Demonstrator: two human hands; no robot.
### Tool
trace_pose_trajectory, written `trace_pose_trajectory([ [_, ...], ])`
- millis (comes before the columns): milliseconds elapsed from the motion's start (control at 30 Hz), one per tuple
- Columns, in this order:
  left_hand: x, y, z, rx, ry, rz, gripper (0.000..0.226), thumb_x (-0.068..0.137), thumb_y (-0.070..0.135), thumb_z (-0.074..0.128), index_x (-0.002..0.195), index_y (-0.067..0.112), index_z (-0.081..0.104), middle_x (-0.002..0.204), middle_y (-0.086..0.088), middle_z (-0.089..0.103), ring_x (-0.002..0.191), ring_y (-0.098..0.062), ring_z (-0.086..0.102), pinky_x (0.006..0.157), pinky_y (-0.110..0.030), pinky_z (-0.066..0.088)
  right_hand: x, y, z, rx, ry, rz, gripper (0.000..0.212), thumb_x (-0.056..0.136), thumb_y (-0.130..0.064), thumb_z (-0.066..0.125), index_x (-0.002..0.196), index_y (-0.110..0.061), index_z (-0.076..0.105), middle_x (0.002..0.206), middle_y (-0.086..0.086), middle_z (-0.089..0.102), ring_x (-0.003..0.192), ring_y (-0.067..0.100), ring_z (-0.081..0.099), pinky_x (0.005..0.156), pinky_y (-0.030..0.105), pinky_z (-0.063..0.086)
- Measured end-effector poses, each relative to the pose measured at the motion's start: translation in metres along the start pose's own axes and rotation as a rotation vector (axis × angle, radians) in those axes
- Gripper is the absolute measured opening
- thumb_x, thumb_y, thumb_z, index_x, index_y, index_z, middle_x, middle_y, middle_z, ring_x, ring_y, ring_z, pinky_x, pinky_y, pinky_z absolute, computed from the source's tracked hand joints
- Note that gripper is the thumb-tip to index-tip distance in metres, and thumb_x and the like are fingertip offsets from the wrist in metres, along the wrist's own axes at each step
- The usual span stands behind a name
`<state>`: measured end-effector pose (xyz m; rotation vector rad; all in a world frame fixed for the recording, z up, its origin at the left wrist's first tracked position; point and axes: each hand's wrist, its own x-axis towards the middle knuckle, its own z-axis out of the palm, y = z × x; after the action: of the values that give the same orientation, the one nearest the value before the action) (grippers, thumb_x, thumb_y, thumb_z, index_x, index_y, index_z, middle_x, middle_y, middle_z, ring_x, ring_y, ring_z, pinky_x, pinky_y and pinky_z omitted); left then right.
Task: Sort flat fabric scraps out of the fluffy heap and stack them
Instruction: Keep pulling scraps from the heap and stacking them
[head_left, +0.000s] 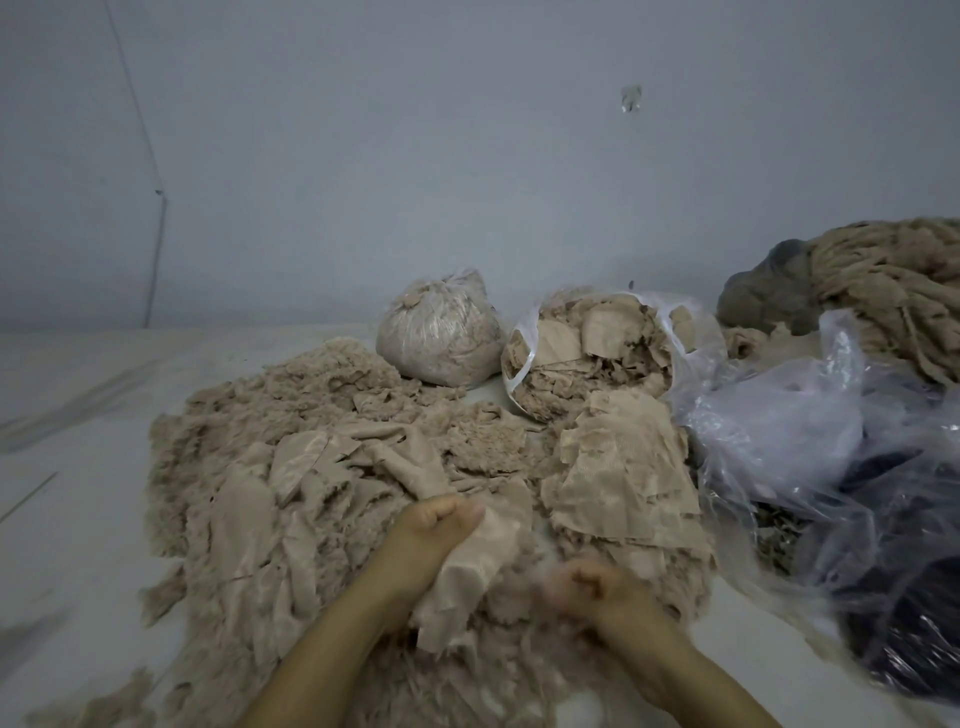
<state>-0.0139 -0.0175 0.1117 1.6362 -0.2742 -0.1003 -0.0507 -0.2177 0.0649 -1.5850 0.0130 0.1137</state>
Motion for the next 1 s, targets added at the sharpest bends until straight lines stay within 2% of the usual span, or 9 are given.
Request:
trace_pose_trajectory([
  [133,0.005,0.001,0.010,-0.043,-0.029,-0.007,0.040,0.089,0.032,0.058,0.091,-0.007,0.061,0.076,-0.012,0.060,0.068,-0.020,0.054,0.062,-0.031,0.045,-0.006,-0.005,0.021,0.004,-0.257,0.092,0.045,0.070,-0.017,0.083,0.110,-0.025,0.062,0.096,-0.006,0.074,0.062,0.001,0.066,0.055,0.015,0.049],
  [233,0.010,-0.001,0.018,0.034,0.113,0.040,0.029,0.094,0.026,0.053,0.082,0.002,0.063,0.071,-0.004,0.060,0.069,-0.021,0.052,0.065,-0.030,0.043,-0.007,-0.004,0.035,-0.003,-0.275,0.022,0.012,0.081,-0.005,0.073,0.079,-0.017,0.074,0.063,0.003,0.070,0.046,0.009,0.061,0.048,0.020,0.050],
  [300,0.015,0.006,0.009,-0.071,0.299,0.010,0.025,0.097,0.024,0.049,0.085,0.008,0.064,0.073,-0.003,0.066,0.066,-0.019,0.060,0.061,-0.027,0.047,-0.011,0.005,0.032,-0.136,-0.243,0.008,0.027,0.084,-0.004,0.069,0.062,-0.017,0.073,0.057,0.007,0.066,0.044,0.010,0.059,0.049,0.021,0.050],
  [433,0.016,0.017,-0.010,-0.008,0.355,-0.003,0.023,0.098,0.023,0.047,0.093,0.014,0.067,0.077,0.001,0.072,0.064,-0.008,0.066,0.055,-0.019,0.049,-0.020,0.002,0.021,-0.226,-0.309,0.100,0.017,0.078,-0.015,0.079,0.091,-0.026,0.076,0.081,-0.003,0.073,0.066,0.010,0.068,0.065,0.019,0.053],
  [533,0.007,0.006,0.012,0.059,0.197,-0.017,0.022,0.097,0.021,0.050,0.086,0.012,0.067,0.073,0.000,0.070,0.062,-0.006,0.063,0.055,-0.018,0.048,-0.008,-0.006,0.025,-0.132,-0.126,0.004,0.026,0.083,-0.027,0.071,0.109,-0.028,0.066,0.065,-0.008,0.068,0.049,0.010,0.061,0.046,0.016,0.045],
  [700,0.012,-0.007,0.021,0.053,0.208,0.007,0.021,0.090,0.013,0.060,0.070,0.010,0.061,0.053,0.010,0.057,0.051,-0.005,0.049,0.047,-0.015,0.039,0.015,-0.033,0.024,0.120,0.104,-0.101,0.021,0.088,-0.009,0.063,0.068,-0.009,0.057,0.039,-0.004,0.048,0.030,0.005,0.038,0.032,0.014,0.027],
  [800,0.020,-0.007,0.000,0.102,0.268,0.029,0.024,0.092,0.011,0.057,0.068,0.007,0.058,0.043,0.010,0.052,0.039,0.001,0.046,0.042,-0.010,0.036,0.051,-0.077,-0.020,0.028,0.316,-0.185,0.020,0.092,-0.006,0.058,0.074,-0.012,0.064,0.048,-0.001,0.053,0.042,0.011,0.044,0.041,0.019,0.033],
  [867,0.023,-0.013,-0.013,0.288,0.307,0.036,0.022,0.090,0.018,0.061,0.069,0.016,0.059,0.053,0.009,0.056,0.051,-0.006,0.053,0.053,-0.020,0.042,0.077,-0.102,-0.055,-0.106,0.479,-0.203,0.005,0.090,-0.011,0.061,0.087,-0.011,0.066,0.068,0.008,0.057,0.061,0.022,0.051,0.053,0.030,0.041],
  [1000,0.019,-0.036,-0.024,0.864,0.190,-0.099,0.034,0.075,0.050,0.070,0.087,0.030,0.046,0.082,0.011,0.050,0.073,-0.007,0.050,0.060,-0.023,0.036,0.087,-0.097,-0.064,-0.439,0.777,-0.247,0.029,0.087,-0.021,0.064,0.114,-0.018,0.052,0.107,0.004,0.049,0.081,0.015,0.050,0.071,0.032,0.047],
])
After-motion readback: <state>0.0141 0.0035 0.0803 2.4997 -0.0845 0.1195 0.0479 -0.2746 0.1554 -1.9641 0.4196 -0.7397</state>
